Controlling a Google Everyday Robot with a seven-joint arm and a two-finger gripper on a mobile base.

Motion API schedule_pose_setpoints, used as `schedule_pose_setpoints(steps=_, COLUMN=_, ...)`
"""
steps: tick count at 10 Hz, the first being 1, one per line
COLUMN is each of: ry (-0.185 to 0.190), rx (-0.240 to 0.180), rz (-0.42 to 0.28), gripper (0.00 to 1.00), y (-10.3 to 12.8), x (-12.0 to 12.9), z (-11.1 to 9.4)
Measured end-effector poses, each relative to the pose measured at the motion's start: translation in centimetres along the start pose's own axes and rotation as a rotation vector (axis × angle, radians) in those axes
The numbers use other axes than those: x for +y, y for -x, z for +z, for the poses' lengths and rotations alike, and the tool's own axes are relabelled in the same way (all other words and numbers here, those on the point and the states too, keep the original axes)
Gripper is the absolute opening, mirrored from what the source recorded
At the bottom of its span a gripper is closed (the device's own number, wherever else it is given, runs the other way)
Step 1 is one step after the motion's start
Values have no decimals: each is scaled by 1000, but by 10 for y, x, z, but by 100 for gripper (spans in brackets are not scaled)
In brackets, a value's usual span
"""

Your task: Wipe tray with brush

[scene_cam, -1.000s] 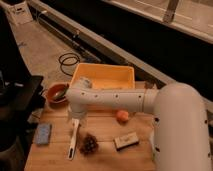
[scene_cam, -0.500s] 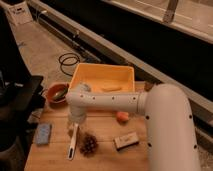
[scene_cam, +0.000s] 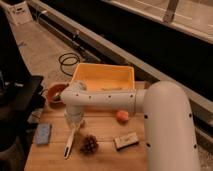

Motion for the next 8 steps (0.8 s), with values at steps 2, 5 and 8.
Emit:
schedule_pose_setpoints(steps=2, ry=-3, rx=25, rz=23, gripper=0, y=-1, x=5, z=-11)
schedule_pose_setpoints(steps=5, ry=-21, rx=75, rz=83, gripper=0, y=-7, x=14, z=-56)
schedule_pose_setpoints(steps=8, ry=-27, rx=163, rz=143, gripper=0, y=-20, x=23, z=-127)
